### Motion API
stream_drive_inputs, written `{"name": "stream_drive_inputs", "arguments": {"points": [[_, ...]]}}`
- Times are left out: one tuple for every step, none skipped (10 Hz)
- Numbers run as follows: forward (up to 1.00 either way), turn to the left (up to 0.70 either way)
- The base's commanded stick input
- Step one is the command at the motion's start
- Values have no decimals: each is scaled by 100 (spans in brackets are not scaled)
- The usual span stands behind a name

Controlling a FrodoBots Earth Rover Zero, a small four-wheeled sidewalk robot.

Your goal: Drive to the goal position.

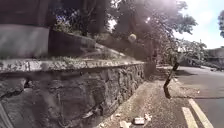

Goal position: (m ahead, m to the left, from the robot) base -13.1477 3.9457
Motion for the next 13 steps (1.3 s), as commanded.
{"name": "stream_drive_inputs", "arguments": {"points": [[0, 0], [0, 0], [0, 0], [0, 0], [0, -44], [0, -62], [0, -70], [0, -70], [0, -70], [0, -70], [0, -70], [0, -70], [0, -70]]}}
